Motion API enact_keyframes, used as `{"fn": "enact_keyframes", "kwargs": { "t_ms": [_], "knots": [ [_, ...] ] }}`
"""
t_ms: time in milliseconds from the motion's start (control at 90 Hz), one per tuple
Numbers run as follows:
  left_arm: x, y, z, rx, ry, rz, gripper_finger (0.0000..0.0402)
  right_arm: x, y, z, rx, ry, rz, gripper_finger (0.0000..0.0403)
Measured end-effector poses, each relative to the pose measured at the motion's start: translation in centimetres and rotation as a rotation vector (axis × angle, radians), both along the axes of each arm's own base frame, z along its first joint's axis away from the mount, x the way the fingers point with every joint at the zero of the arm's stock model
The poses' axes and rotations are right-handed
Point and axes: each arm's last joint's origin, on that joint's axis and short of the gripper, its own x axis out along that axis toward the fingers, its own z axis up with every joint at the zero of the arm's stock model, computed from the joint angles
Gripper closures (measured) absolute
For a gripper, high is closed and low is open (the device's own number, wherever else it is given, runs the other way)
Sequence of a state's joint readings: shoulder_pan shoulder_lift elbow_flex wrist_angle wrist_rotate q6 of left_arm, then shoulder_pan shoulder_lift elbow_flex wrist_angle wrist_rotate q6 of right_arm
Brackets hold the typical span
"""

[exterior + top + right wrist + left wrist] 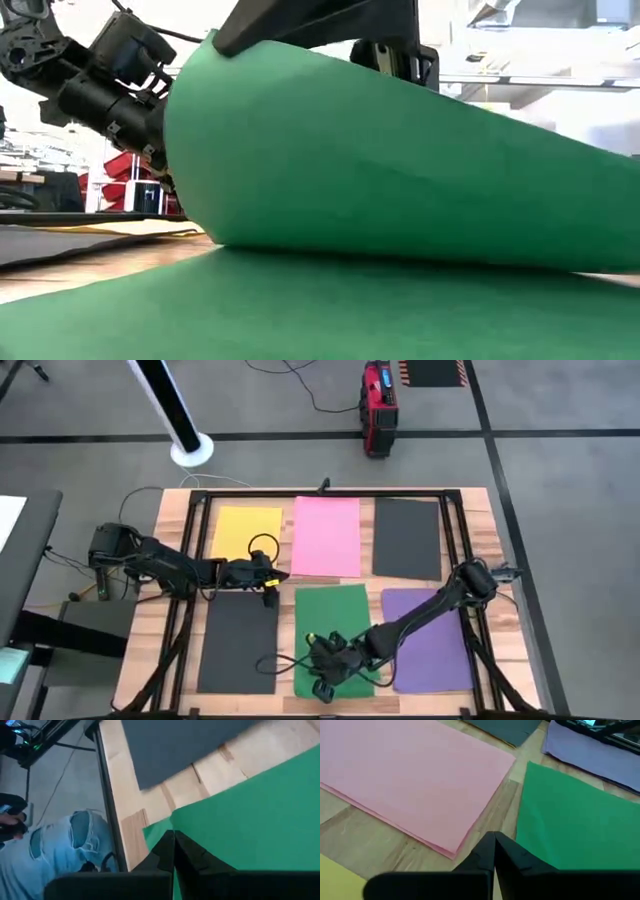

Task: Organize paper
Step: Stack the top green colored paper on top of the bottom green colored paper

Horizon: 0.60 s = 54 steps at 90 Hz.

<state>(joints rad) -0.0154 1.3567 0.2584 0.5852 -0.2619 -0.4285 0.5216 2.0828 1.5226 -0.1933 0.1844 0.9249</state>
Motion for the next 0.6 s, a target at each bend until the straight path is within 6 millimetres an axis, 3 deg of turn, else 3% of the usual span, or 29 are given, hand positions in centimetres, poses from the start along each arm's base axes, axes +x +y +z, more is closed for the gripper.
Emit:
{"fn": "enact_keyframes", "kwargs": {
  "t_ms": [122, 444, 600],
  "knots": [
    [-0.23, -0.09, -0.40, -0.007, 0.048, -0.012, 0.0401, 0.22, 0.12, -0.58, 0.002, 0.000, 0.001, 0.0381],
    [-0.25, -0.15, -0.45, -0.025, 0.050, -0.022, 0.0401, 0.20, 0.19, -0.69, 0.004, 0.007, 0.032, 0.0269],
    [-0.21, -0.35, -0.45, -0.050, 0.049, -0.070, 0.0401, -0.01, 0.08, -0.92, -0.049, 0.027, 0.068, 0.0275]
  ]
}}
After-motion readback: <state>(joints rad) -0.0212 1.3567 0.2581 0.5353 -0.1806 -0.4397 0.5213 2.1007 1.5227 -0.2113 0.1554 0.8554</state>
